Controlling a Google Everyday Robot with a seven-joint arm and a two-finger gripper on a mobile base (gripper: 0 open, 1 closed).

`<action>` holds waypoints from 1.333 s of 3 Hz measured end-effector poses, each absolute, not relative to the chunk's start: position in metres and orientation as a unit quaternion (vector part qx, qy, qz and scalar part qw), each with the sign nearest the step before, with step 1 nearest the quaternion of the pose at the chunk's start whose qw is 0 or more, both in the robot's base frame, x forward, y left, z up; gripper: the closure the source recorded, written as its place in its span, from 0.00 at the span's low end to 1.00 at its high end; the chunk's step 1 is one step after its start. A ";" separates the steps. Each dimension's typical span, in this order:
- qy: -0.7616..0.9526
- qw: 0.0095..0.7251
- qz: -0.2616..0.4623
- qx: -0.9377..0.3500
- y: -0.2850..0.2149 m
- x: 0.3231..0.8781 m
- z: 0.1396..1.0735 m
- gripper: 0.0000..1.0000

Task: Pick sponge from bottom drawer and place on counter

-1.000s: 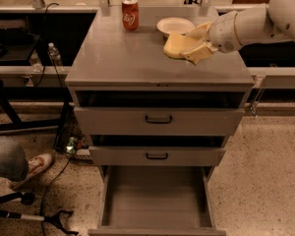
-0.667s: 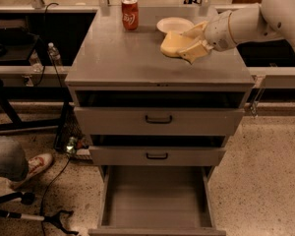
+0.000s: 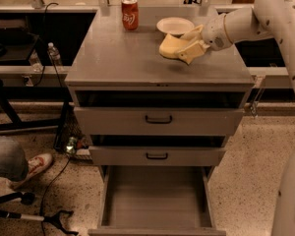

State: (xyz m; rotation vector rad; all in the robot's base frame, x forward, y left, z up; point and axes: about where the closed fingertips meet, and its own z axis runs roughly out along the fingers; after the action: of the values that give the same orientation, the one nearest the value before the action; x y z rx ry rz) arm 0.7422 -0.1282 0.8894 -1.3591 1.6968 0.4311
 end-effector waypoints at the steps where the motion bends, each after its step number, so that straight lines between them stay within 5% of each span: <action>1: 0.697 0.429 0.190 -0.543 -0.130 0.751 0.876 0.61; 3: 0.712 0.410 0.191 -0.537 -0.132 0.770 0.856 0.08; 4: 0.716 0.417 0.177 -0.532 -0.140 0.774 0.861 0.00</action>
Offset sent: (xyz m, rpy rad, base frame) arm 0.0348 -0.0133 -0.0330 -0.0186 0.1175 -0.0248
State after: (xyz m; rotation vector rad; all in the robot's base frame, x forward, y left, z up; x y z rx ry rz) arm 0.7744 -0.1396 0.8605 -1.3362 1.7962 0.4436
